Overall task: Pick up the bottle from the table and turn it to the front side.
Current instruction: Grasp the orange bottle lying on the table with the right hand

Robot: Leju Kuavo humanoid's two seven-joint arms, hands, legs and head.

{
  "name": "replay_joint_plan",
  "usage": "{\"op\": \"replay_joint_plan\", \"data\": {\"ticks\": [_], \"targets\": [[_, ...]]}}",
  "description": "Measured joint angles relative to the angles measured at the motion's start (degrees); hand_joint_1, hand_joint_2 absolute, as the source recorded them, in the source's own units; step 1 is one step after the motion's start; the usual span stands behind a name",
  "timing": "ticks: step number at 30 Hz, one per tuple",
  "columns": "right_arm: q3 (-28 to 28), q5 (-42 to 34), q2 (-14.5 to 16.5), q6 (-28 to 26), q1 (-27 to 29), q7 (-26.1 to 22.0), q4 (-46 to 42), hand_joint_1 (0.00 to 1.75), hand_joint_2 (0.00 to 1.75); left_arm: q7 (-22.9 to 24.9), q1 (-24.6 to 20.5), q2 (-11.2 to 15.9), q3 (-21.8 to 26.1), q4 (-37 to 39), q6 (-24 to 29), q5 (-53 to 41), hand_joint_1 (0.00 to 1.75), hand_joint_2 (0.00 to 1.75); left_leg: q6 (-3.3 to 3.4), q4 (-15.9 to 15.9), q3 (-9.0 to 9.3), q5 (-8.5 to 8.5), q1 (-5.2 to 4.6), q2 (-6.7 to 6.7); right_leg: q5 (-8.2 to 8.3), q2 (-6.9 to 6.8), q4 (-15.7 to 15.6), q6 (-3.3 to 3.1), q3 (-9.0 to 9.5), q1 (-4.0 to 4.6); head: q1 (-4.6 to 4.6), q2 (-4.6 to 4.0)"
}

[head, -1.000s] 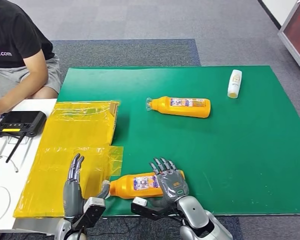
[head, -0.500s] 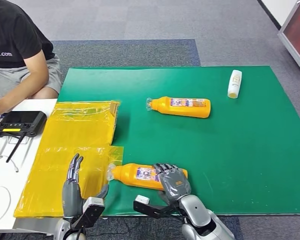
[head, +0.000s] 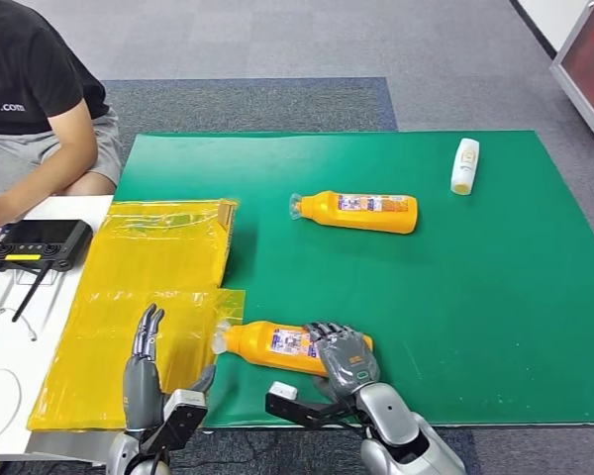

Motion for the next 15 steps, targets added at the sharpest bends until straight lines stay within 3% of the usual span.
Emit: {"op": "replay_joint_plan", "data": {"ticks": [6,11,15], "targets": [[-0.6,-4.4,0.1,-3.7,0.1,-2.9,0.1,1.75,1.75,-1.2,-0.1,0.0,-0.1,0.0,0.0,1.5,0.00,1.75,0.00,0.0,0.02,0.00,0.00,0.00,0.02,0.01,0.0,-0.01,0.02,0.00,0.01,0.00],[-3.5,-15.9,1.0,-9.4,2.0,-11.0,-0.7,1.75,1.75,-8.6,-0.1,-0.3,-0.2,-1.9,-3.4,12.3,0.00,1.75,-0.04,0.0,-0.04,0.04,0.00,0.00,0.05,-0.01,0.0,-0.03,-0.04,0.00,-0.01,0.00],[-5.5,-20.0,2.4,-13.4,4.1,-14.9,-2.4,1.75,1.75,-9.6,0.1,-0.4,-0.7,-6.3,-8.3,20.0,0.00,1.75,-0.07,0.0,-0.15,0.06,0.02,-0.01,0.04,-0.01,0.0,-0.04,-0.14,0.01,0.00,0.00]]}}
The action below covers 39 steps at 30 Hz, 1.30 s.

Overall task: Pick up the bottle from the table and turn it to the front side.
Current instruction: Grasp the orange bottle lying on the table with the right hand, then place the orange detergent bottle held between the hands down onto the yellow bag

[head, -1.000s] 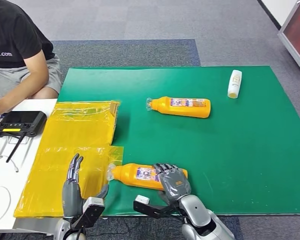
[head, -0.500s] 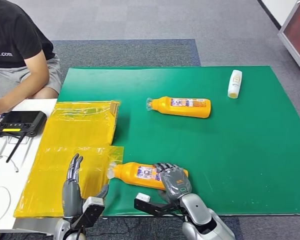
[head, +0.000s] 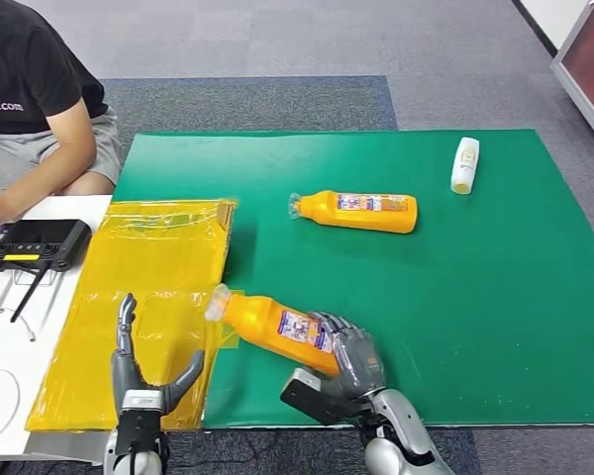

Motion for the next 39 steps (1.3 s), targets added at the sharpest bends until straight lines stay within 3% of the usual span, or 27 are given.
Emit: {"op": "replay_joint_plan", "data": {"ticks": [4,9,19,30,39], "targets": [[-1.7,-5.8,1.4,-1.9,1.0,-3.9,-1.5,1.75,1.75,0.0,0.5,0.2,-1.4,-4.7,-6.8,7.7,0.00,1.75,0.01,0.0,-0.05,-0.02,0.00,0.00,-0.02,0.00,0.0,0.01,-0.06,0.00,0.01,0.00],[-2.6,-12.6,3.1,-1.9,1.8,-7.5,-2.5,1.75,1.75,0.3,1.0,0.0,-2.1,-7.2,-20.1,18.4,0.00,1.75,0.06,0.0,-0.09,-0.07,-0.01,0.01,-0.04,0.00,0.0,0.04,-0.09,0.00,0.00,0.00],[-2.2,-17.0,4.6,-1.7,2.9,-10.8,-2.6,1.75,1.75,7.5,0.2,-1.1,-1.9,-7.2,-38.7,33.6,0.00,1.75,0.07,0.0,-0.12,-0.07,-0.01,0.01,-0.04,0.00,0.0,0.04,-0.13,-0.01,0.00,0.00],[-1.3,-13.9,4.6,-3.8,2.1,-11.6,-2.0,1.75,1.75,9.2,-5.0,-1.6,-4.3,-5.9,-43.1,28.4,0.00,1.75,0.07,0.0,-0.13,-0.07,-0.01,0.00,-0.04,-0.01,0.0,0.04,-0.13,-0.01,0.01,0.00],[-1.1,-14.1,5.0,-4.5,0.9,-11.9,-0.1,1.75,1.75,13.9,-10.1,-1.7,-6.7,-1.7,-43.7,27.2,0.00,1.75,0.07,0.0,-0.13,-0.06,-0.01,0.00,-0.04,0.00,0.0,0.04,-0.13,-0.01,0.00,0.00]]}}
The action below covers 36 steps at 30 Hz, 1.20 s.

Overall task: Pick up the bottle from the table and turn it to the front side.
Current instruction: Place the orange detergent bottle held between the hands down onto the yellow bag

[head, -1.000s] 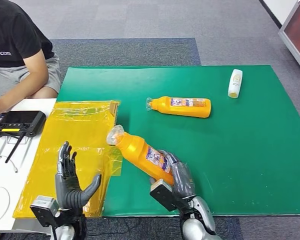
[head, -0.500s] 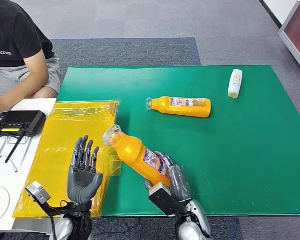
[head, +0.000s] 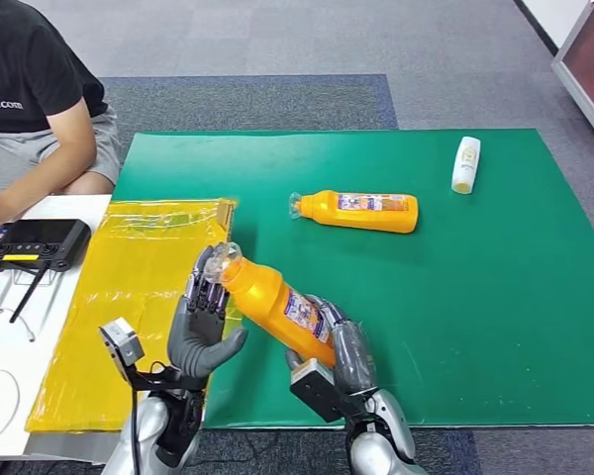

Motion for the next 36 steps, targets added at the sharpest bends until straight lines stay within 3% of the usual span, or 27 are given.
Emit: {"op": "replay_joint_plan", "data": {"ticks": [19,26,36], "targets": [[0.6,0.3,0.0,-0.4,0.2,0.1,0.0,1.75,1.75,-0.8,-1.3,-1.2,-0.3,3.6,0.3,6.0,0.00,1.75,0.00,0.0,-0.03,0.00,0.00,0.00,0.00,0.00,0.0,0.00,-0.04,0.00,0.02,0.00],[0.9,-0.4,0.0,-0.5,0.2,-0.1,-0.3,1.75,1.75,4.0,-1.4,-1.4,-0.1,5.3,-1.6,12.9,0.00,1.75,0.00,0.0,-0.03,-0.01,0.00,0.01,-0.01,0.00,0.0,0.00,-0.04,0.00,0.01,0.00],[1.1,-1.3,0.0,-1.2,0.1,-0.6,-0.3,1.75,1.75,8.0,-3.1,-1.5,-0.1,9.6,-1.0,15.0,0.00,1.75,0.00,0.0,-0.03,0.00,0.00,0.01,0.00,0.00,0.0,0.00,-0.05,0.00,0.00,0.00]]}}
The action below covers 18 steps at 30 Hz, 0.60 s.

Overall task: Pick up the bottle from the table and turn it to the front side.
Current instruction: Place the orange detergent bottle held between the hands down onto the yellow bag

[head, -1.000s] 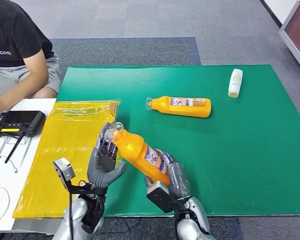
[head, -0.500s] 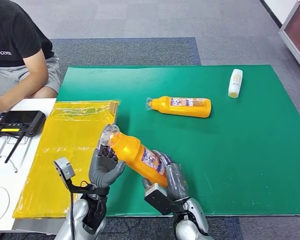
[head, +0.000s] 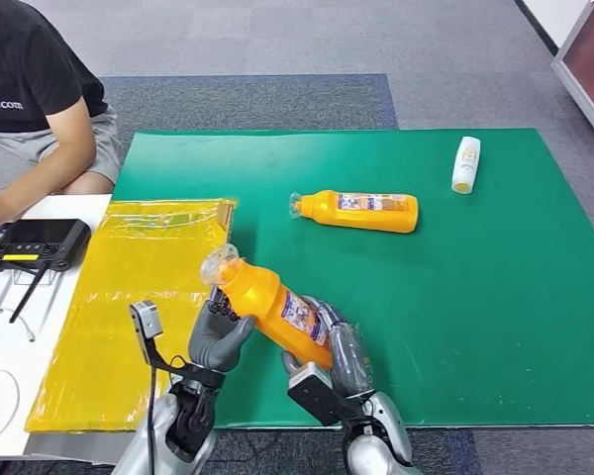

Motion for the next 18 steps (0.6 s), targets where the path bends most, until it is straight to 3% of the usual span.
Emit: {"op": "replay_joint_plan", "data": {"ticks": [18], "targets": [[0.2,-1.2,0.0,-1.7,-0.8,-2.1,0.4,1.75,1.75,-3.4,-4.9,0.4,-3.4,0.9,-2.4,-8.1,0.00,1.75,0.00,0.0,-0.01,0.00,0.00,0.00,0.00,0.00,0.0,0.00,0.01,0.00,0.02,0.00]]}}
